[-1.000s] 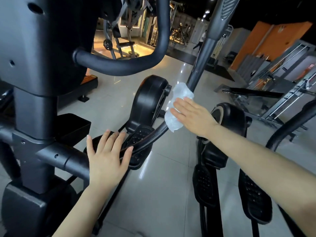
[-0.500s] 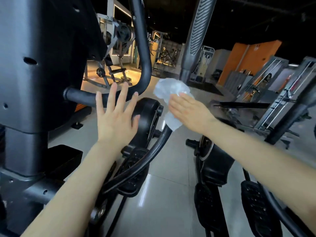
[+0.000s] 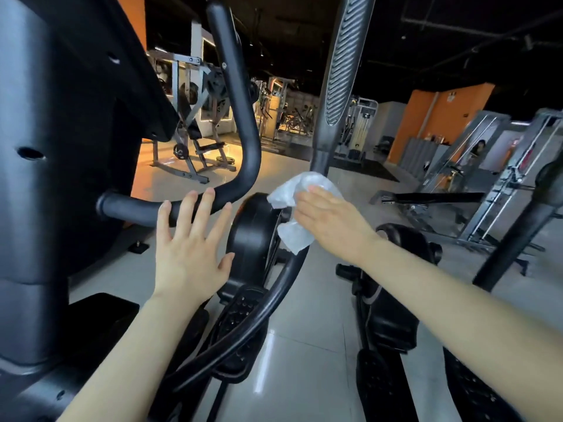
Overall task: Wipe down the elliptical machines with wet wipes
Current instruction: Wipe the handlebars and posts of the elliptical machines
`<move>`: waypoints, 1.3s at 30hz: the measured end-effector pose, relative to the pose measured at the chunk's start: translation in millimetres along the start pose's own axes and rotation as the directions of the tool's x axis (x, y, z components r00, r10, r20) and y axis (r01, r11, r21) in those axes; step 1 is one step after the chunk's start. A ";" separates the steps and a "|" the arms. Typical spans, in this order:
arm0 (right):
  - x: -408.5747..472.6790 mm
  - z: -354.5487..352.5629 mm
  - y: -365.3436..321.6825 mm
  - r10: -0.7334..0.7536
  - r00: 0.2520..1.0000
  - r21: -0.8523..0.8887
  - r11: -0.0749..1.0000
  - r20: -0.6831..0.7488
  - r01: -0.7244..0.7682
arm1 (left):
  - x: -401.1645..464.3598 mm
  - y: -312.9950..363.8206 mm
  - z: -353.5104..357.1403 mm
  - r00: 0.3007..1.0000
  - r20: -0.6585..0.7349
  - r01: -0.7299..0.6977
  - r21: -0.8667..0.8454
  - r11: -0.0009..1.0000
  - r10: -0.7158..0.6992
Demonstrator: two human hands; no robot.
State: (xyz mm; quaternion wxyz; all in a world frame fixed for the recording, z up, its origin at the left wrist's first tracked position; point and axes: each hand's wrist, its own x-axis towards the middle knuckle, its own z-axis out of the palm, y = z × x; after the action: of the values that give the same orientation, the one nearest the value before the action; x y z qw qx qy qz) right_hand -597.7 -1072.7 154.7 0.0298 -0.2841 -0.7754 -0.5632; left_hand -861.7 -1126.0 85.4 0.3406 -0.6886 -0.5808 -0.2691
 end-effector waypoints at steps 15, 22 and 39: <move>3.0 9.5 -25.8 0.167 0.986 0.157 0.973 0.023 -0.169 | -2.8 -6.1 3.8 0.999 -0.039 -0.024 -0.039 0.999 0.022; 11.2 -18.9 -123.7 0.190 0.757 0.419 0.736 0.625 -0.531 | -9.9 -10.8 -6.0 0.999 -0.050 -0.027 -0.342 0.939 0.011; 21.9 -91.0 -216.4 0.067 0.608 0.579 -0.401 0.791 -0.710 | -123.4 -31.6 -12.4 0.724 0.652 0.690 -0.689 0.222 -0.225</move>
State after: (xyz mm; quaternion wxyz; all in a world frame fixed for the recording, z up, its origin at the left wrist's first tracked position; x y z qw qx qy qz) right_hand -743.5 -1189.0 10.5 0.2756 -0.5421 -0.7047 0.3654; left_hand -914.7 -1208.8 3.5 -0.3248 -0.5841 -0.5723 -0.4752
